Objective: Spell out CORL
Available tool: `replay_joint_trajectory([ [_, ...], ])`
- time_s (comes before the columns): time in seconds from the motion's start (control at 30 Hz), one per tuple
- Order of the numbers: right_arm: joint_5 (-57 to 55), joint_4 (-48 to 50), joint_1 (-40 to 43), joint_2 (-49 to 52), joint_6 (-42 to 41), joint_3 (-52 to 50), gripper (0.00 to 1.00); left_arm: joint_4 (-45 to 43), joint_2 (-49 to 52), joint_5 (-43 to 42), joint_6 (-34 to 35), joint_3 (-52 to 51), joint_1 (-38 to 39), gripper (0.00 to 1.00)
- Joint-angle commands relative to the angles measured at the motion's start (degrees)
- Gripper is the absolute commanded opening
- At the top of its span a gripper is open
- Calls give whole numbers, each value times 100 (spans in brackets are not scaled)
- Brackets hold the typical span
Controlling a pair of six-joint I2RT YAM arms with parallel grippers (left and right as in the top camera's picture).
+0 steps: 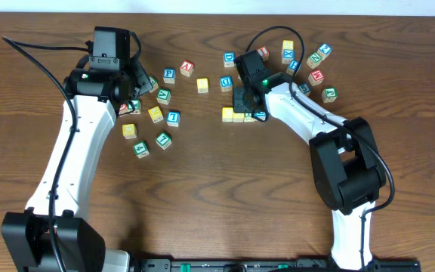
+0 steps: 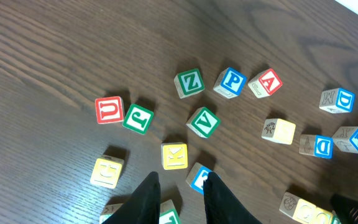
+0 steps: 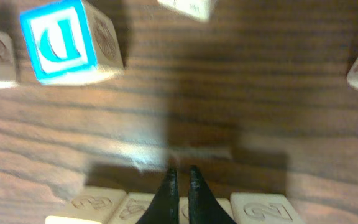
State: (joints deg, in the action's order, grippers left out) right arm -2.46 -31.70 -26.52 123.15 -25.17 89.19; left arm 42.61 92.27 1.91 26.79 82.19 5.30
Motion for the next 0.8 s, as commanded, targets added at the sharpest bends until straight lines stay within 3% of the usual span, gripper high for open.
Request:
replay_joint_trajectory([
  [0.0, -153, 175, 127, -90, -52, 28, 5, 0, 33, 92, 2, -87, -13, 25],
  [0.77, -149, -151, 323, -90, -96, 28, 1, 24, 33, 90, 4, -87, -13, 25],
])
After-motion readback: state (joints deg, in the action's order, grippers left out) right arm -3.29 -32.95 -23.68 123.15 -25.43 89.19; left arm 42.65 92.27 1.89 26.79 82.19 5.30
